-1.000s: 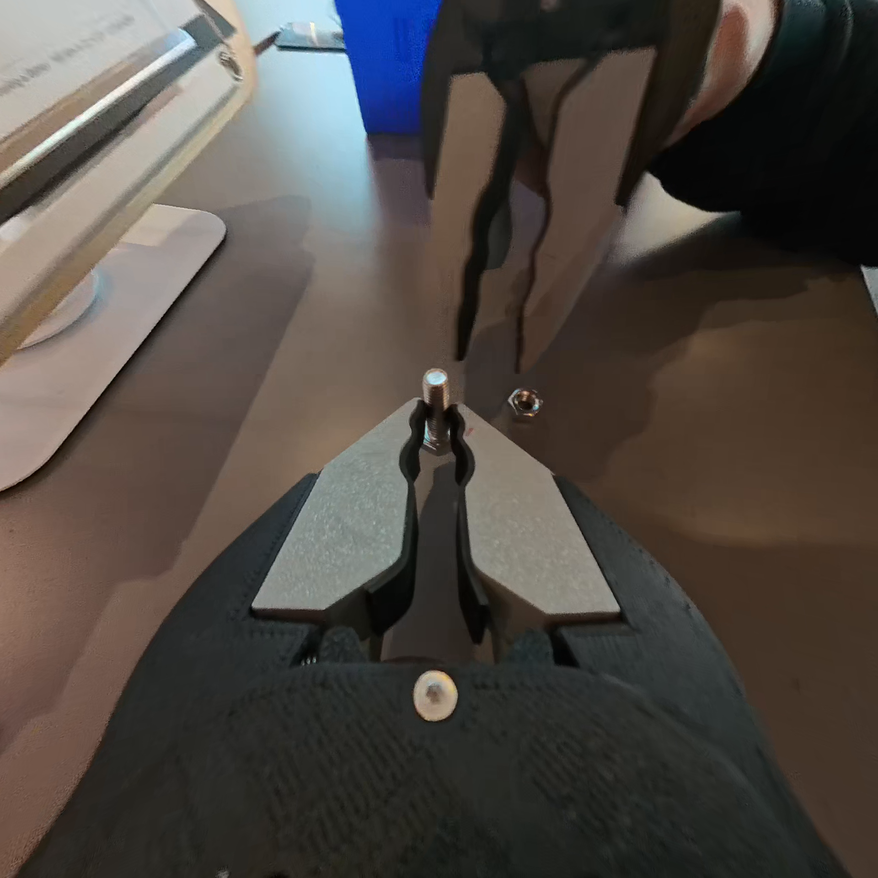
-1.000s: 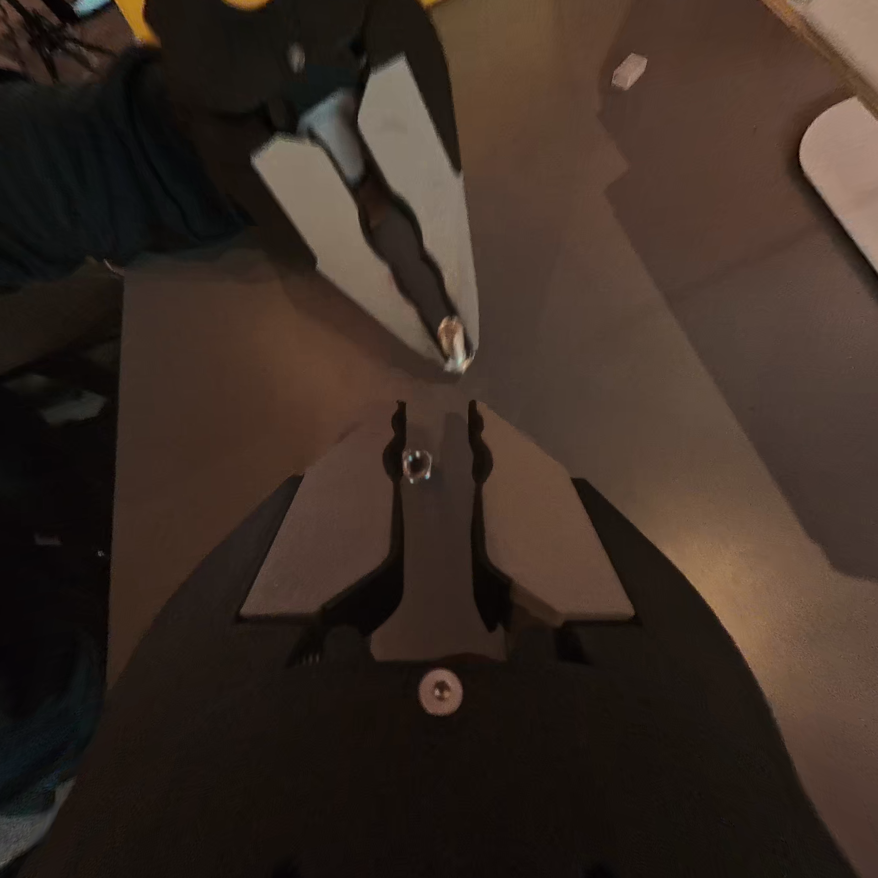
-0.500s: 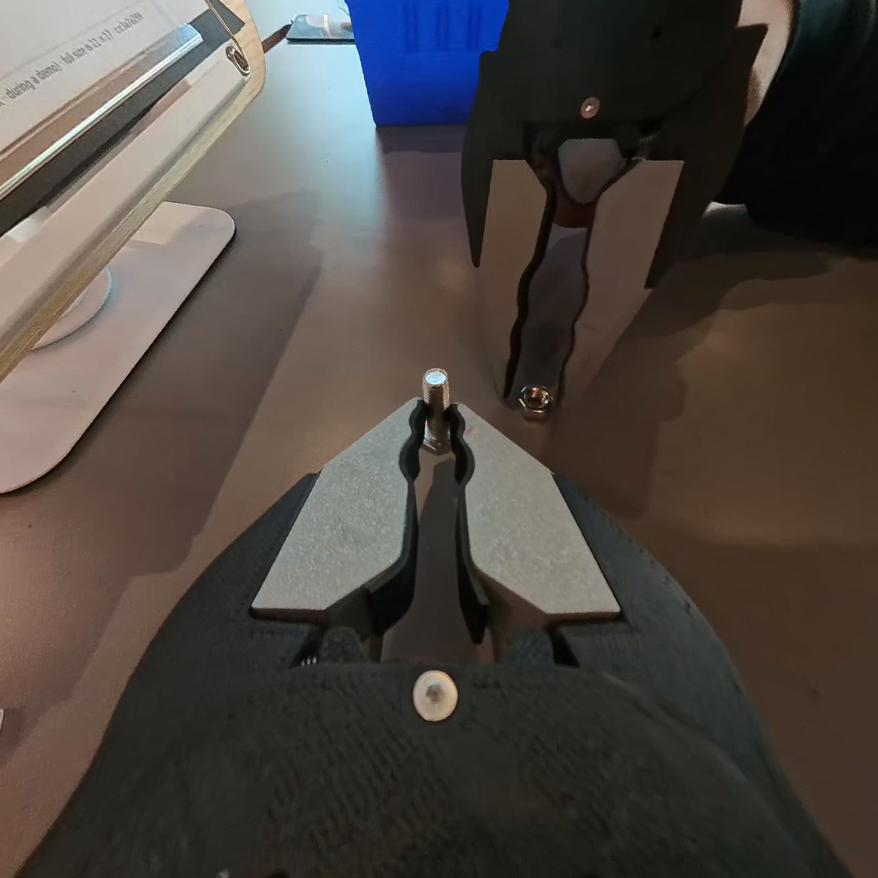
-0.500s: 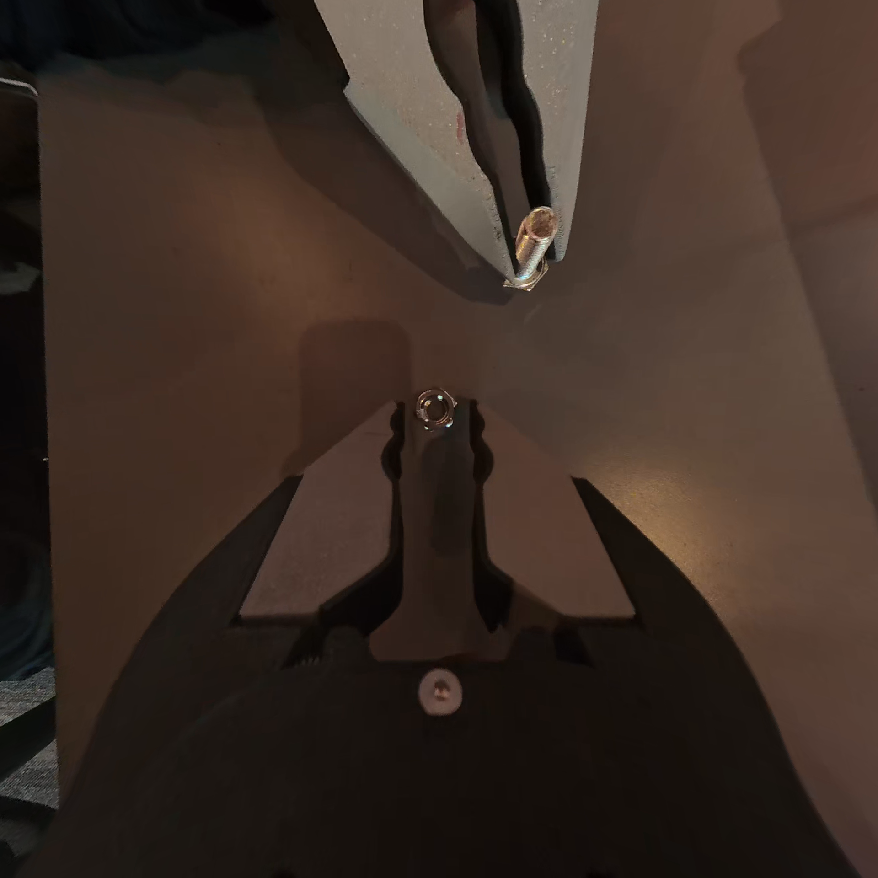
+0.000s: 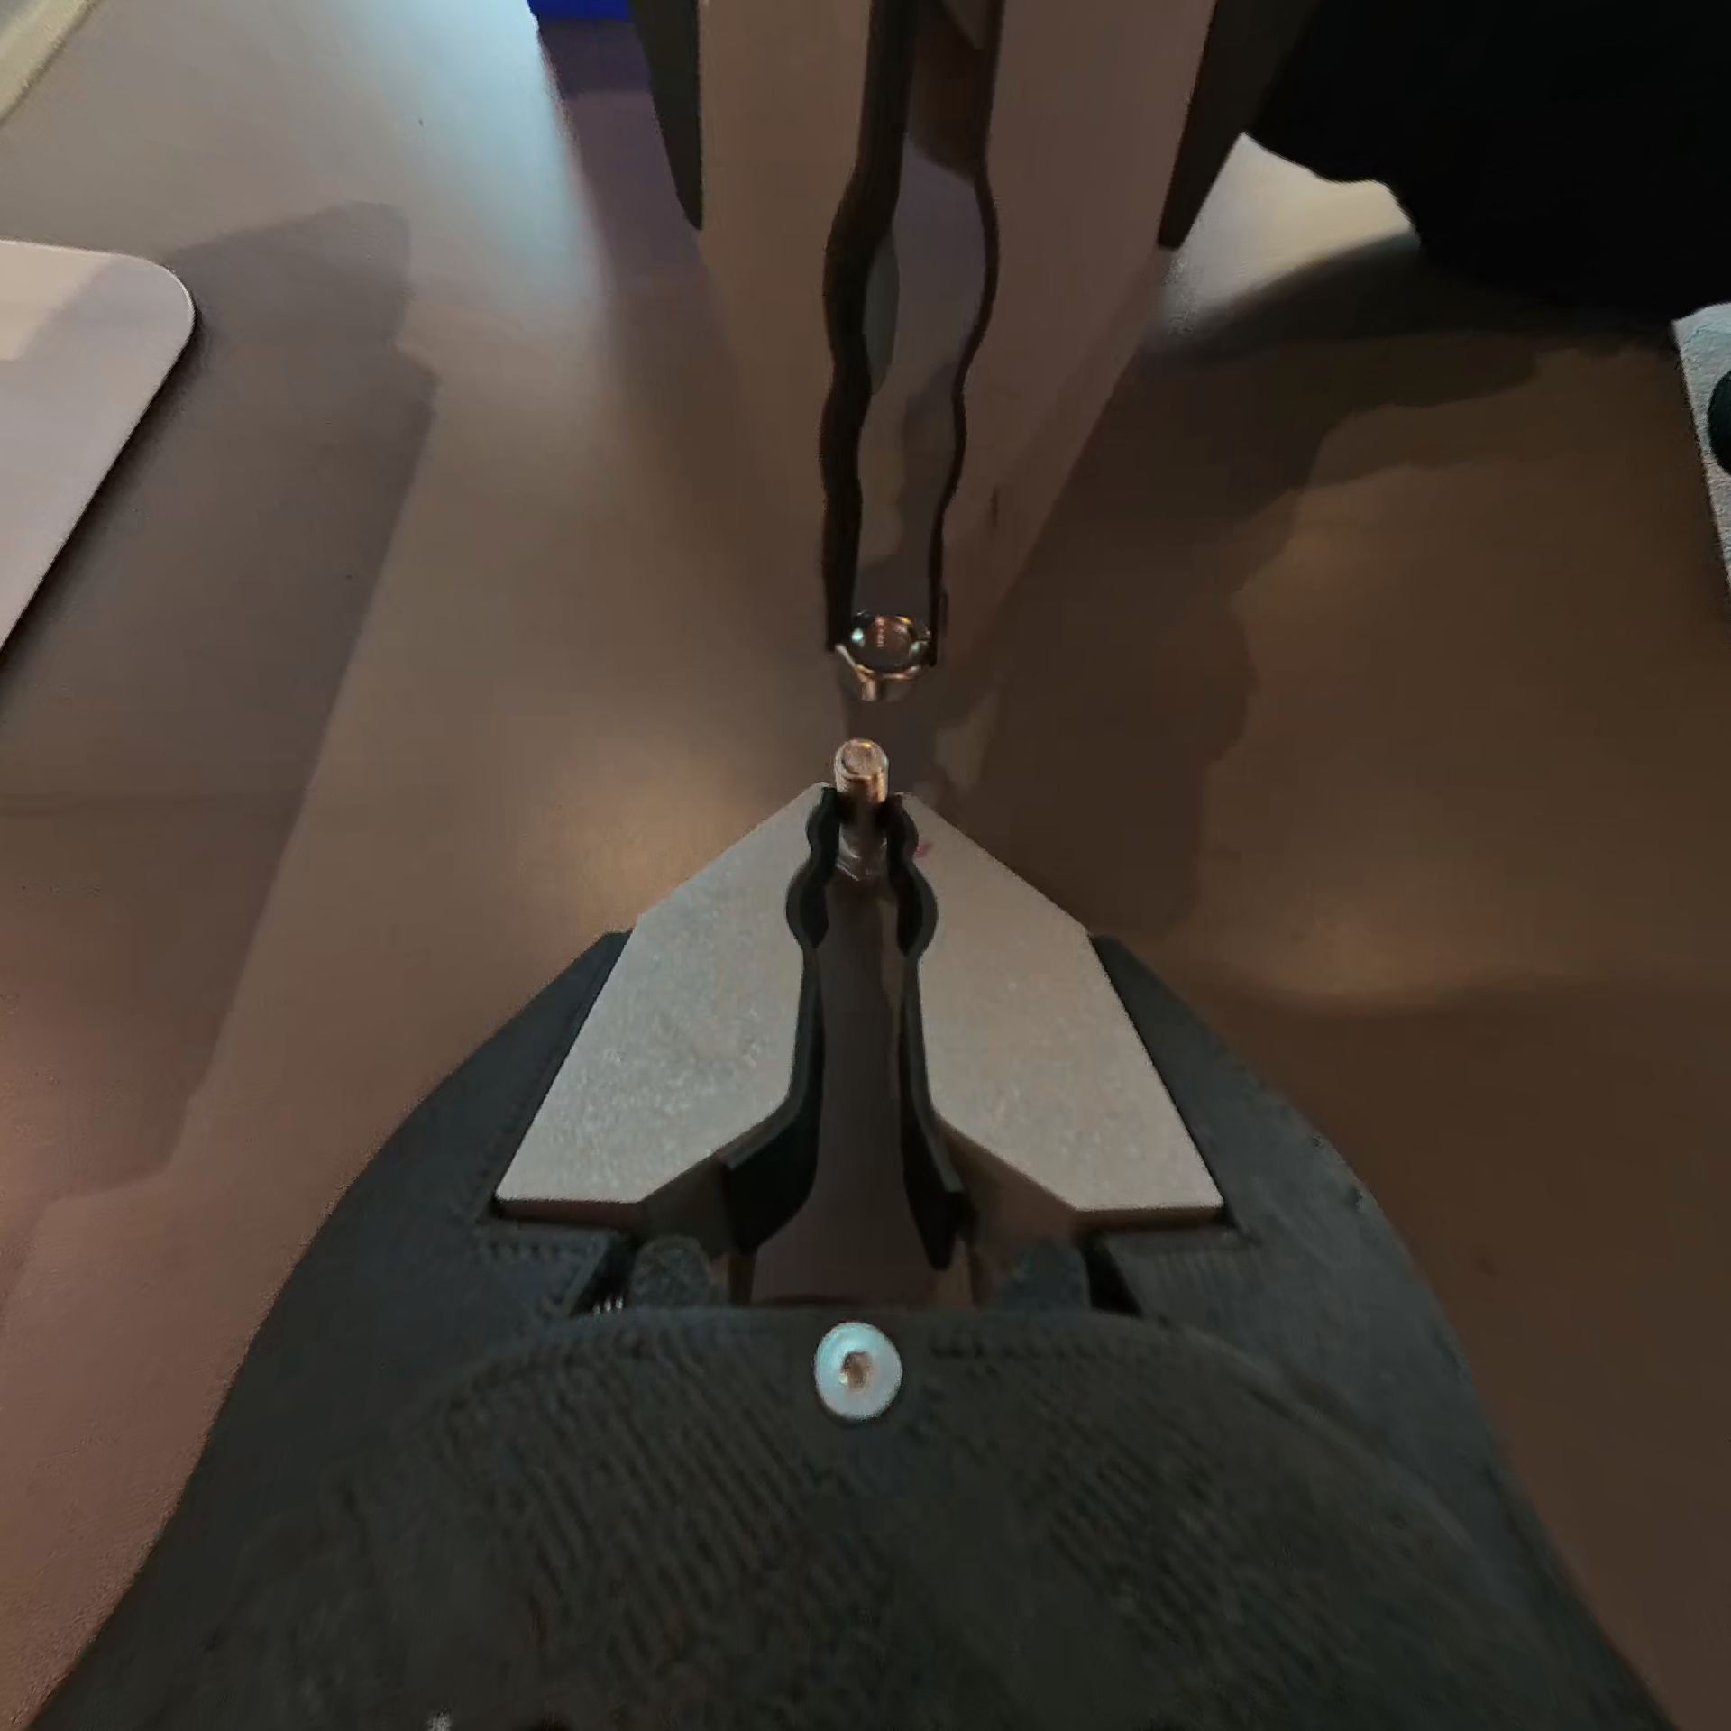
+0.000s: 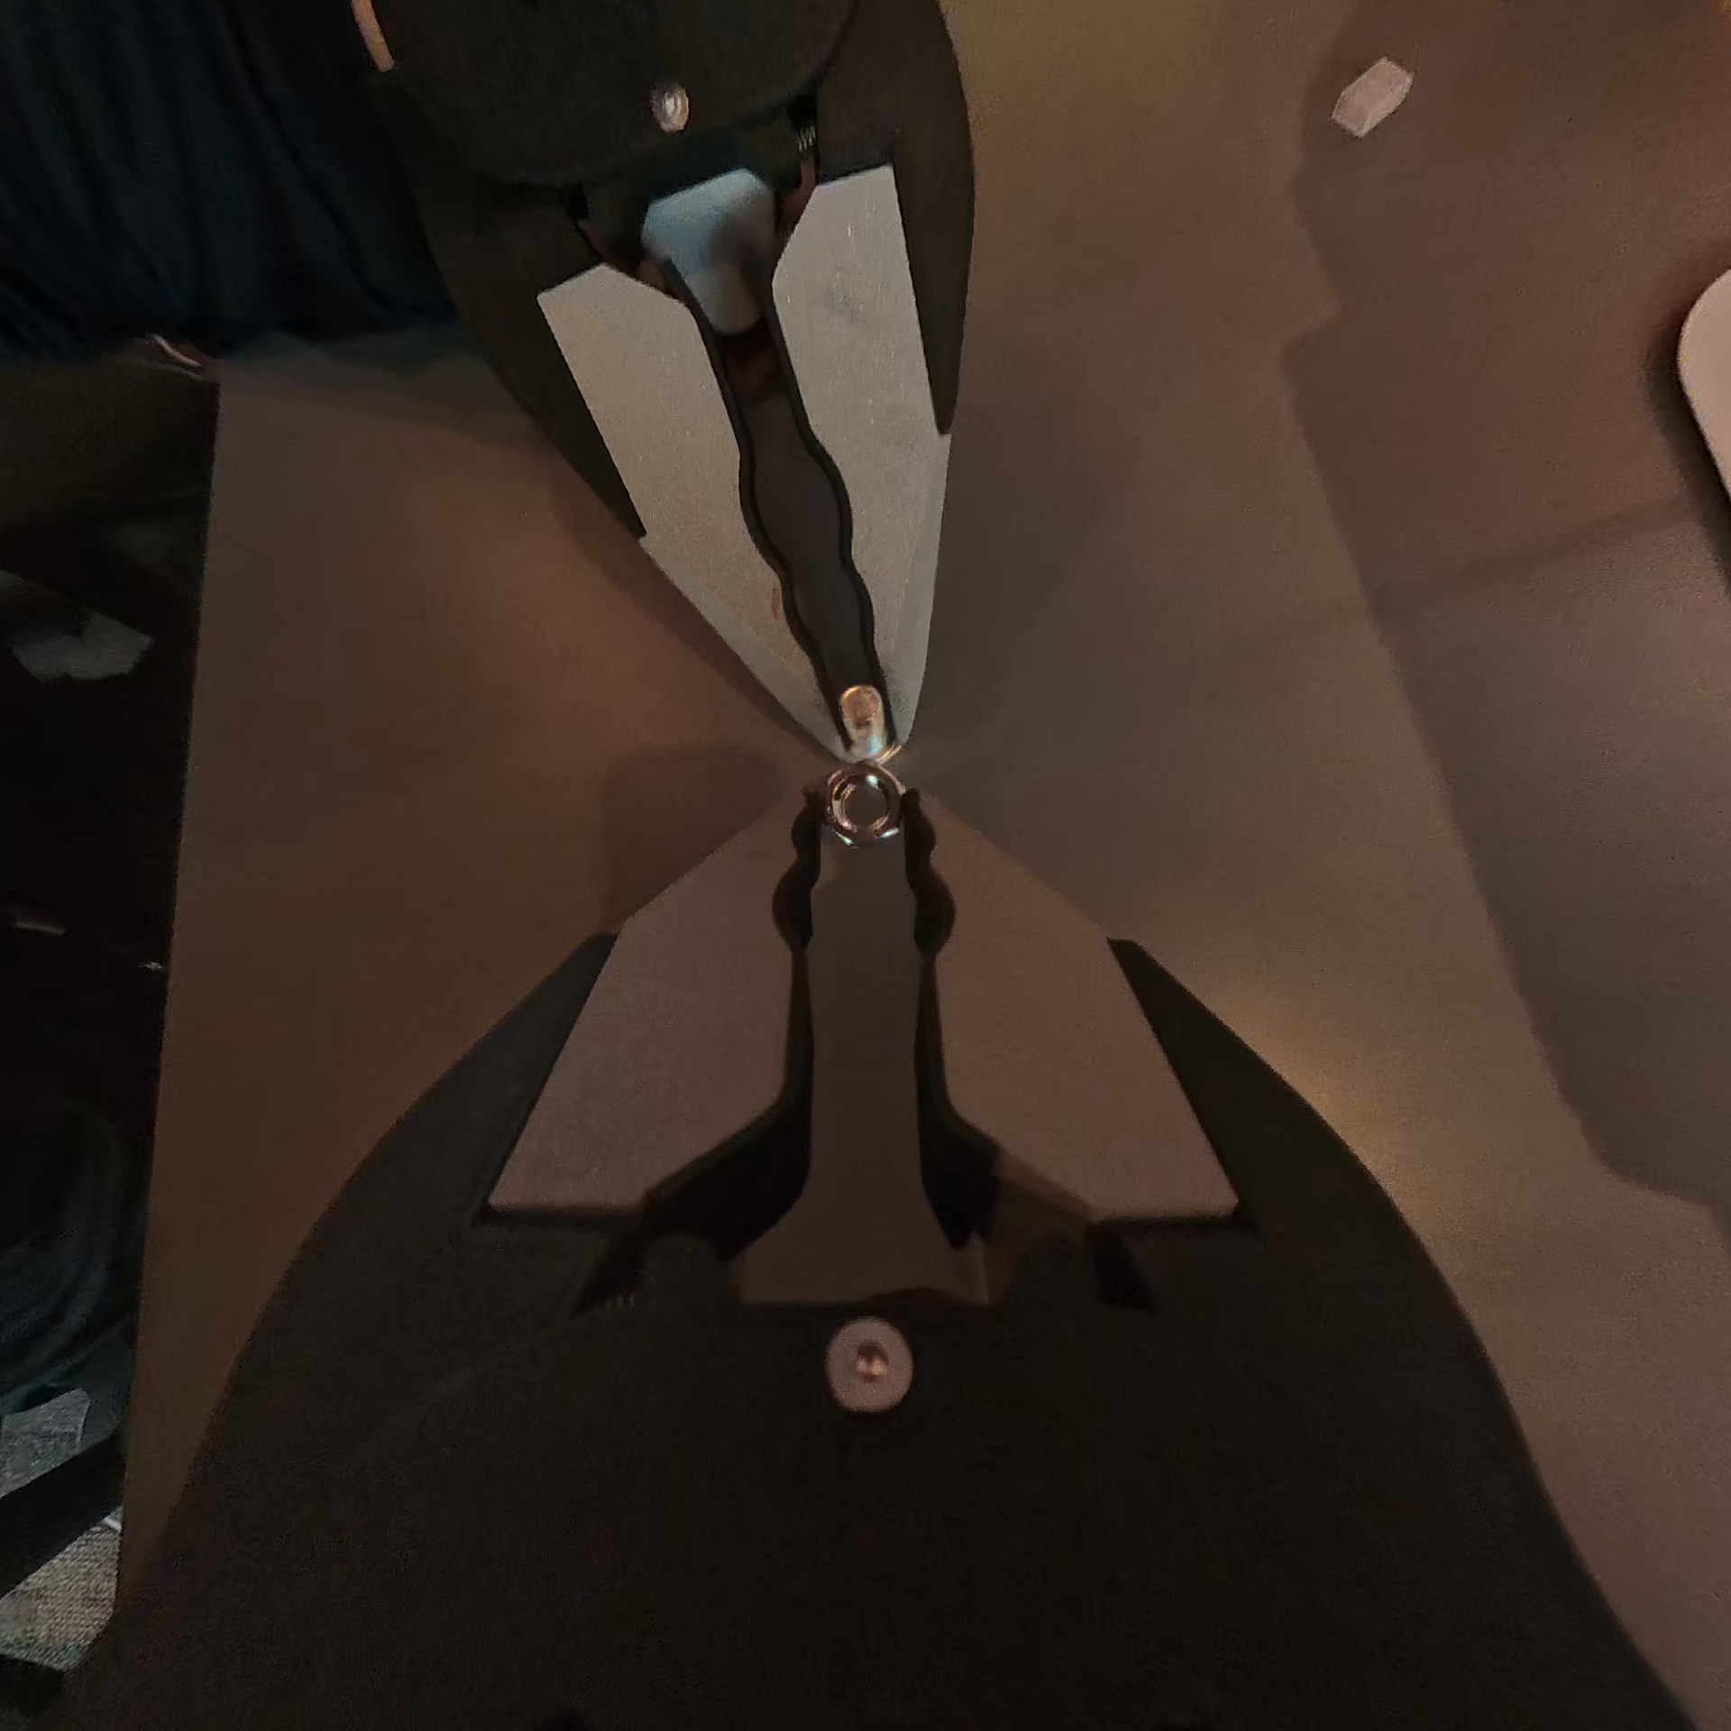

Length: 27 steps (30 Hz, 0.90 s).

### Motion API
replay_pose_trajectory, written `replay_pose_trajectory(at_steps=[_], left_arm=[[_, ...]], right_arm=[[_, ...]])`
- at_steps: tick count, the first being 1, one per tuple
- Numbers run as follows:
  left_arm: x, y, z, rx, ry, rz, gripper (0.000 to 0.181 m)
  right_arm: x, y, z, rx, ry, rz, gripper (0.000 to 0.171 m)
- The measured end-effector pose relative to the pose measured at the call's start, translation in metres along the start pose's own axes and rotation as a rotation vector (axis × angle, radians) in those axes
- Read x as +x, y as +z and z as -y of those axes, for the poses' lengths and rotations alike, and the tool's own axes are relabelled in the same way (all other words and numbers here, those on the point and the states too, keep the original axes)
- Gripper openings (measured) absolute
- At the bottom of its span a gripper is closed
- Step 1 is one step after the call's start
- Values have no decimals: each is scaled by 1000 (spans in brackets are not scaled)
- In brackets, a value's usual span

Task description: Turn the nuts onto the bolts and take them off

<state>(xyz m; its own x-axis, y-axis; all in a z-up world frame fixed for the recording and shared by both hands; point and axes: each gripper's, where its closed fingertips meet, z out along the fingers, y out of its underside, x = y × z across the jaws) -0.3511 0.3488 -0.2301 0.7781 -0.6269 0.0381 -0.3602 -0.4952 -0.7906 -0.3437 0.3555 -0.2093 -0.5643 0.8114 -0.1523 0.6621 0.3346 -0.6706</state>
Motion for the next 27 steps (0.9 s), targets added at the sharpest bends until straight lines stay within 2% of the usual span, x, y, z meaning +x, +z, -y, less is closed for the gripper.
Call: replay_pose_trajectory(at_steps=[1, 5, 8, 27], left_arm=[[0, 0, -1, -2, -4, -2, 8], [0, 0, -2, -7, -6, -5, 8], [0, 0, -2, -8, -7, -6, 9], [-3, 5, -6, -46, 2, 29, 9]], right_arm=[[2, 0, 4, -5, -4, 1, 14], [-1, 6, 19, -27, -45, 45, 14], [-3, 11, 13, -82, -72, 68, 14], [0, 9, 21, -119, -132, 66, 14]])
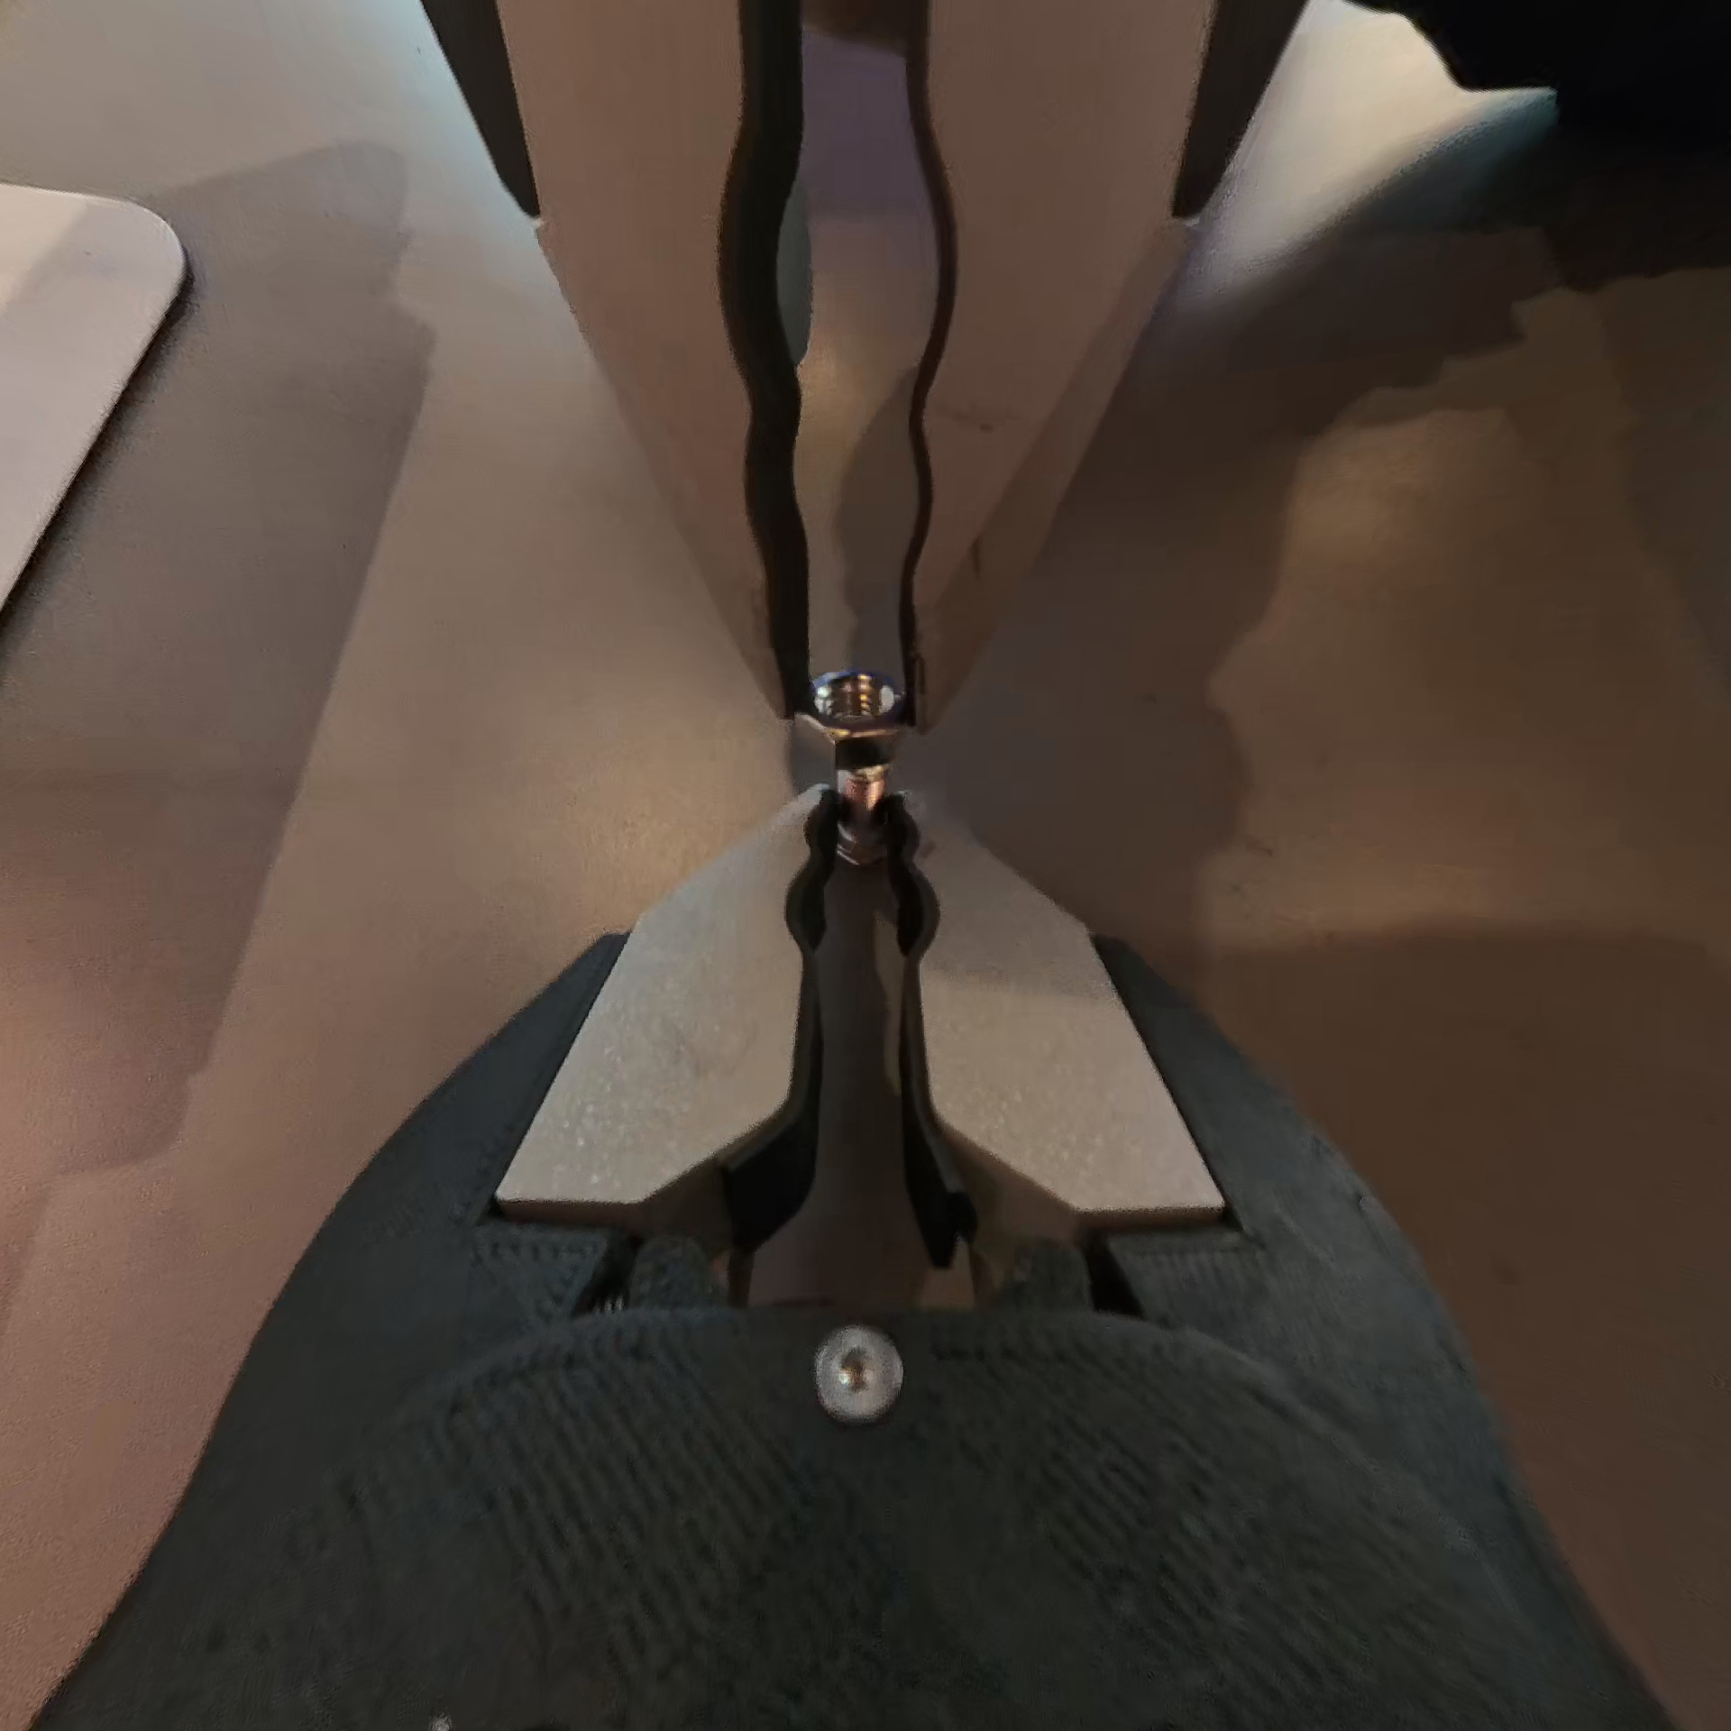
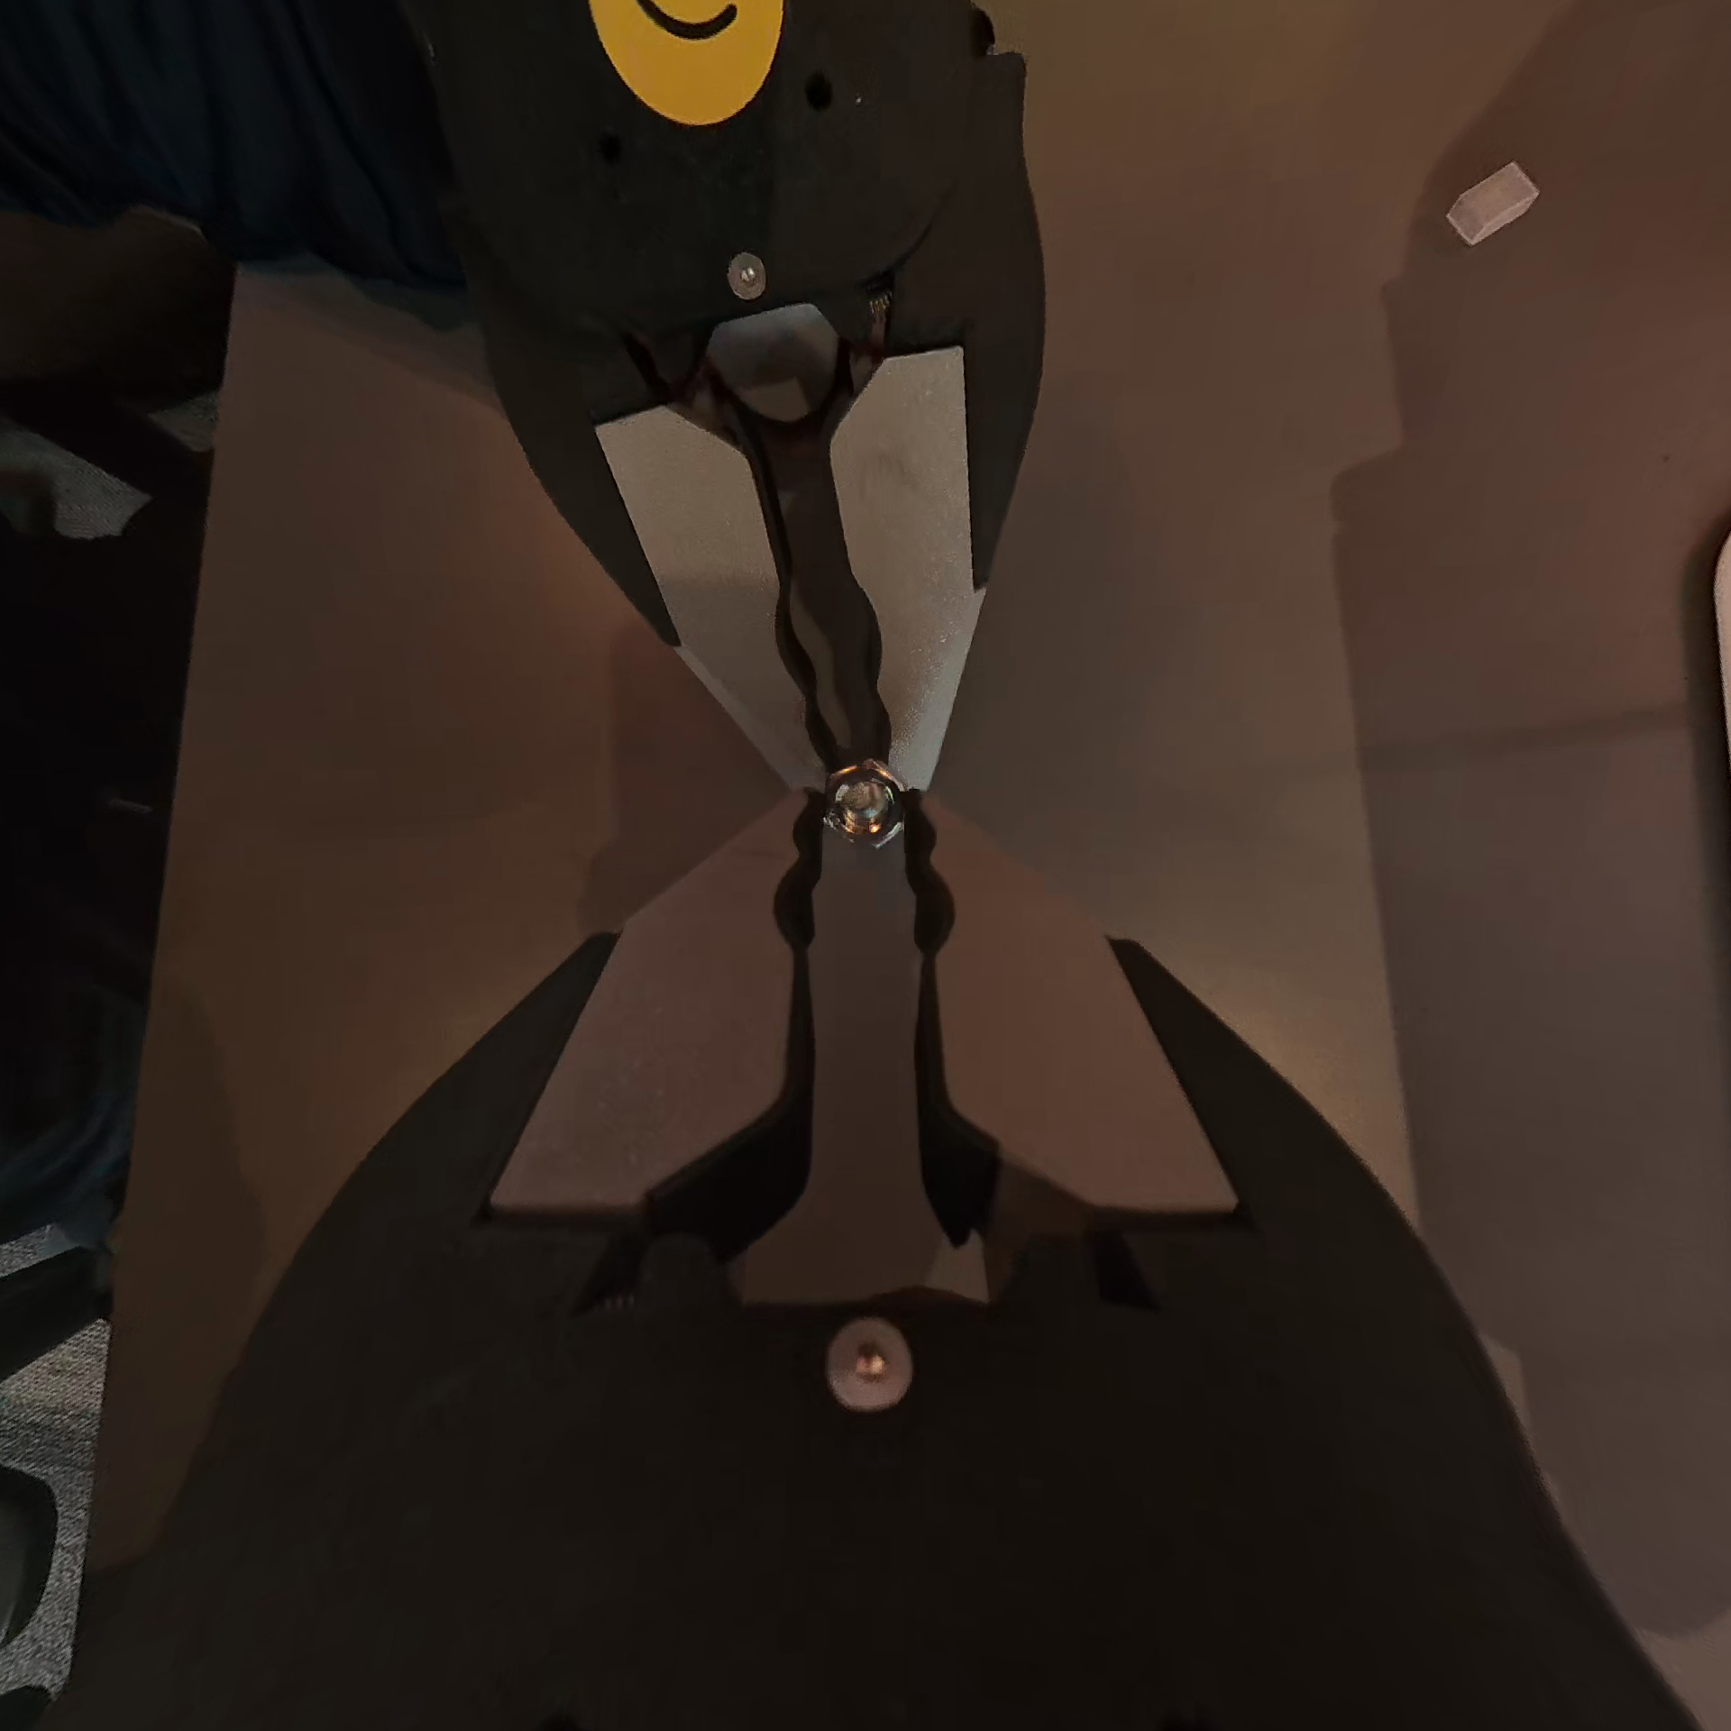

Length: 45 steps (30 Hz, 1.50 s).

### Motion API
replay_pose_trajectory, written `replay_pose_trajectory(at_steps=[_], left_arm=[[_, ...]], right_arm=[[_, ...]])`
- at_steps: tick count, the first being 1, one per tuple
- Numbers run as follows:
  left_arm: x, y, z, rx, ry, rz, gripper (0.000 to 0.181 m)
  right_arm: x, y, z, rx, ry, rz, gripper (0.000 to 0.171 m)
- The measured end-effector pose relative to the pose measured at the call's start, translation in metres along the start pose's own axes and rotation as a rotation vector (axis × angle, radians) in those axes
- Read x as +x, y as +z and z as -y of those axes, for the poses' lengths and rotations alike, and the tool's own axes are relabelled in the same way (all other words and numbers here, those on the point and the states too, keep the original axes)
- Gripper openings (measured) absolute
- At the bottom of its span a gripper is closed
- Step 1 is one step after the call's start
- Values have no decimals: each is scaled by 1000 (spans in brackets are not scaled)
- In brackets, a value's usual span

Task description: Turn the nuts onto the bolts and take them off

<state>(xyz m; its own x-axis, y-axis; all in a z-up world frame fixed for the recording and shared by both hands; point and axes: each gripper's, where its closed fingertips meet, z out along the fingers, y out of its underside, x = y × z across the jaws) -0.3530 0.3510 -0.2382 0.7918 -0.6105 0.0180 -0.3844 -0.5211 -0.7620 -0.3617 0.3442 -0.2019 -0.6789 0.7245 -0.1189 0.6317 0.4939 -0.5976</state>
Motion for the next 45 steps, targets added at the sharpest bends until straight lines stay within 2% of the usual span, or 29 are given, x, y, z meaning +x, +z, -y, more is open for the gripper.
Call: replay_pose_trajectory(at_steps=[32, 41, 45], left_arm=[[1, 2, 1, -1, 28, 13, 8], [1, 2, 1, -1, 27, 12, 8], [1, 2, 1, -1, 24, 13, 8]], right_arm=[[-2, 5, -7, -132, -37, -71, 14], [-1, -2, 1, -67, -11, -47, 14], [-2, 2, -2, -92, -26, -47, 14]])
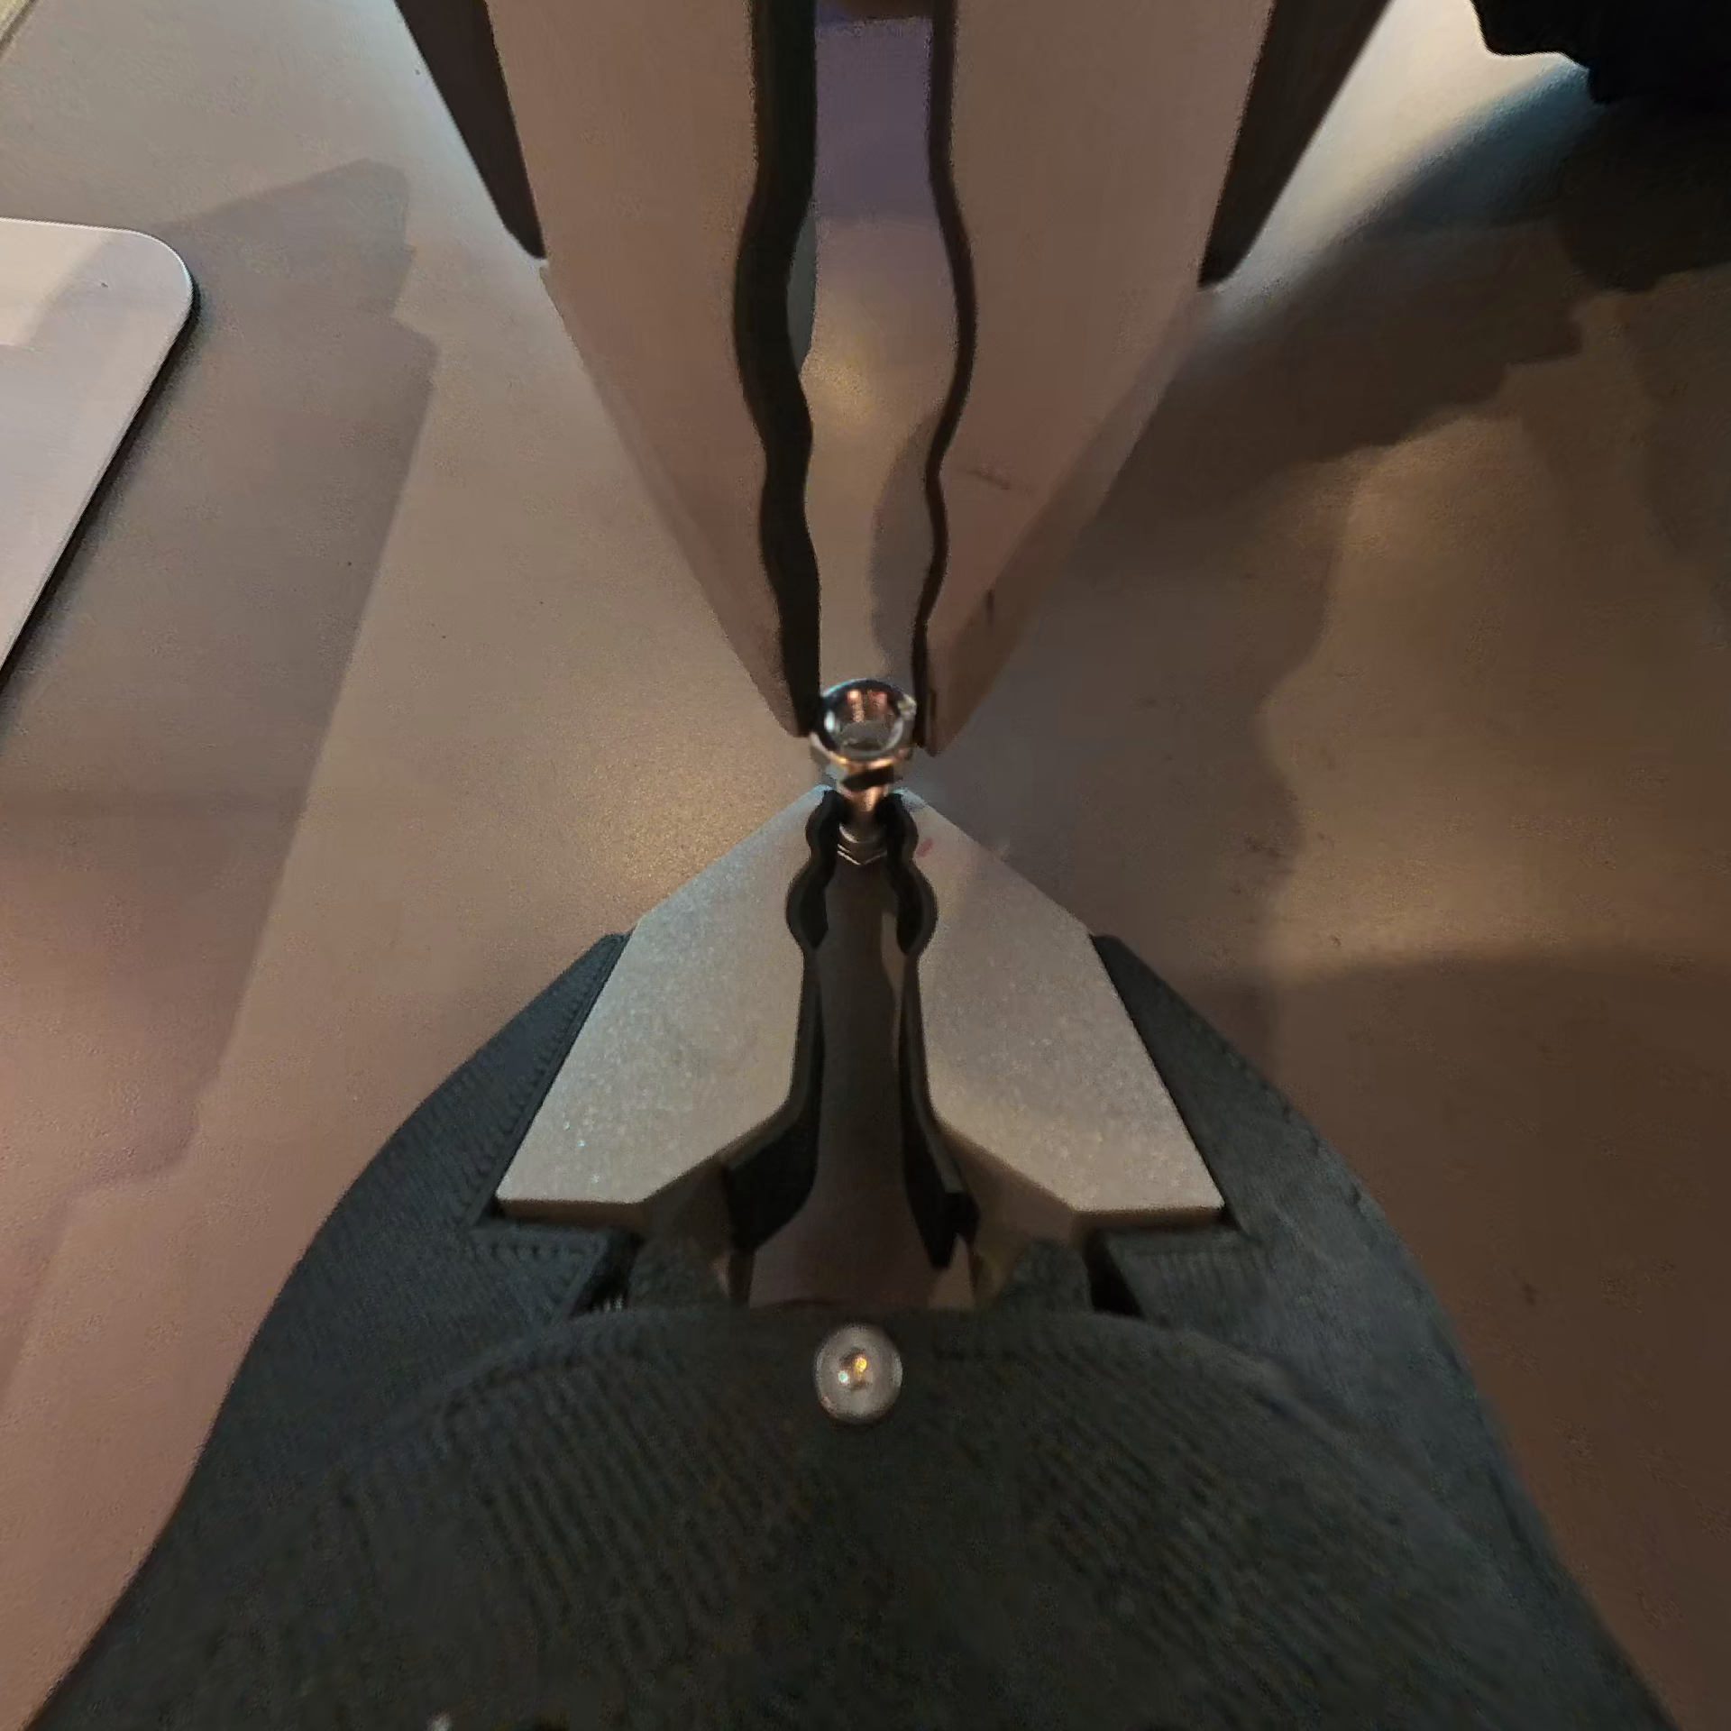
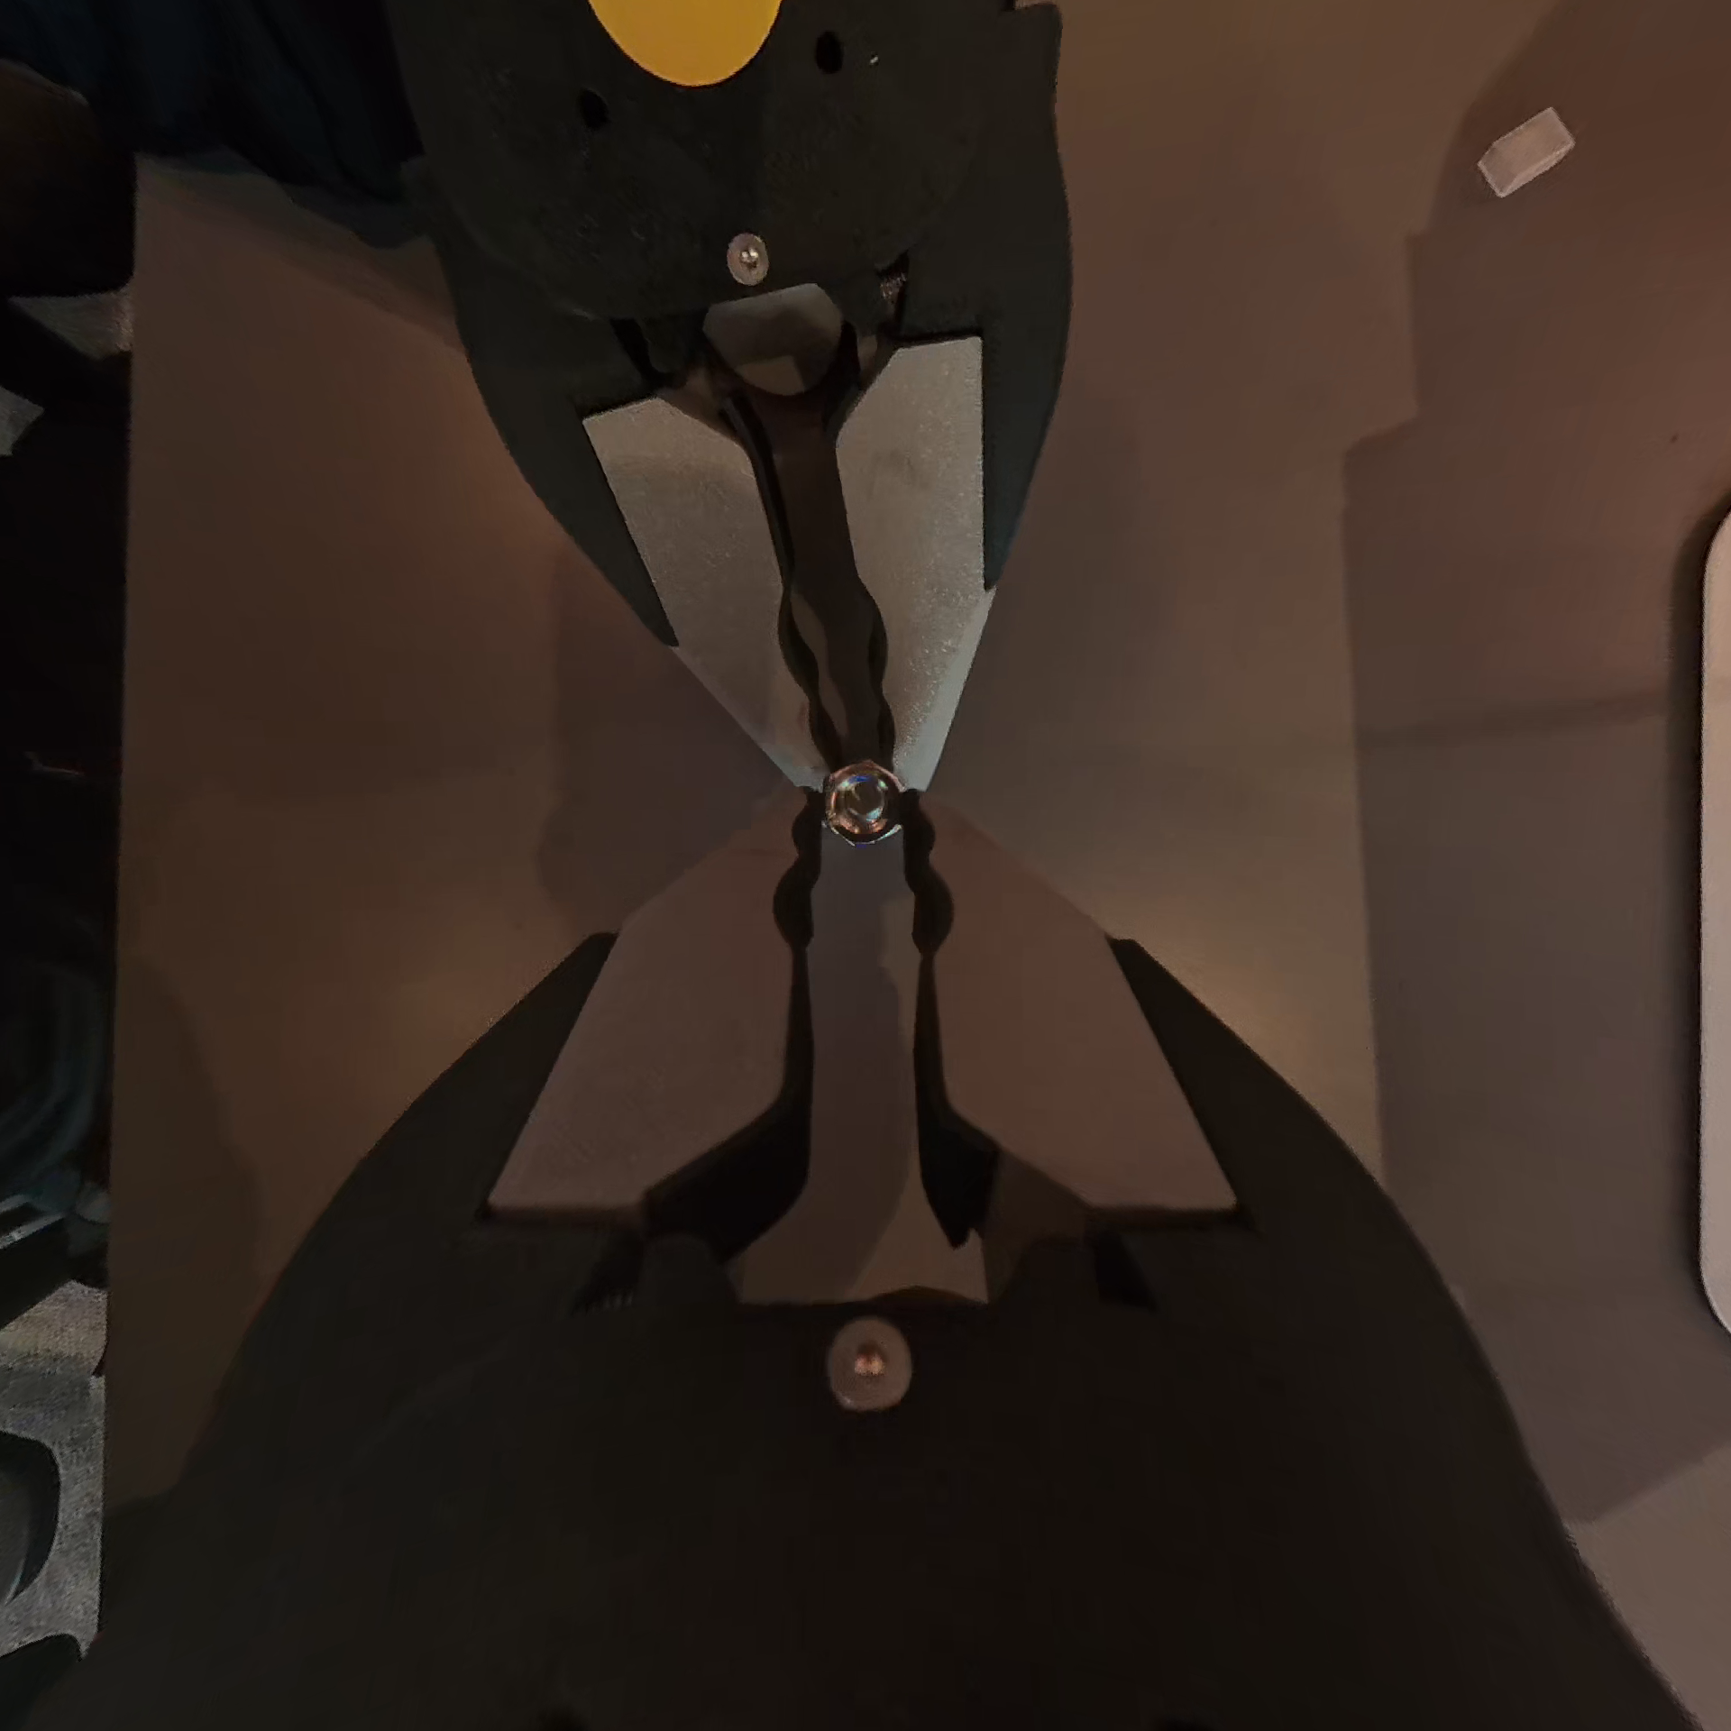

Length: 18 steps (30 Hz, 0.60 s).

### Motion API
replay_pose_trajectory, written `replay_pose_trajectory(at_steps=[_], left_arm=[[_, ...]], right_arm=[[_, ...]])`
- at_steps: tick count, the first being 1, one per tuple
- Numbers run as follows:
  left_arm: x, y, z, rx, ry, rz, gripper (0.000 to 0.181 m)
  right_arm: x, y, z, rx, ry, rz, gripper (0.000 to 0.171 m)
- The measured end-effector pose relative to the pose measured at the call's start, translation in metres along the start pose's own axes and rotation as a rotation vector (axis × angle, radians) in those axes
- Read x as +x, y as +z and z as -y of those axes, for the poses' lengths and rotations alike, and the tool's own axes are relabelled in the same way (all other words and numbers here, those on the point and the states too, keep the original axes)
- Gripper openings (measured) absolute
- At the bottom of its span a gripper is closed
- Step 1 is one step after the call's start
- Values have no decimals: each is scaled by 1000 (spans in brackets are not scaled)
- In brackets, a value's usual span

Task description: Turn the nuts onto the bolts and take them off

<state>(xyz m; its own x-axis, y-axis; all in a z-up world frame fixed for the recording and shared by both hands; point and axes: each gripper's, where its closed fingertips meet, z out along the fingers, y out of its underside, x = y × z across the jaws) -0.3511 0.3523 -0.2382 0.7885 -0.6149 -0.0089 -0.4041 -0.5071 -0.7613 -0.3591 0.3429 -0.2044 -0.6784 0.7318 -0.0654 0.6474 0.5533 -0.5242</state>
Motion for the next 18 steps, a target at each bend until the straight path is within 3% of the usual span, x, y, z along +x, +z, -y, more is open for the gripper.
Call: replay_pose_trajectory(at_steps=[10, 18], left_arm=[[0, 0, 0, 0, -3, 0, 8], [-7, 0, 0, 0, -34, 30, 8]], right_arm=[[-1, 4, 0, -4, 0, 2, 7], [21, -13, -21, 14, 110, -61, 18]])
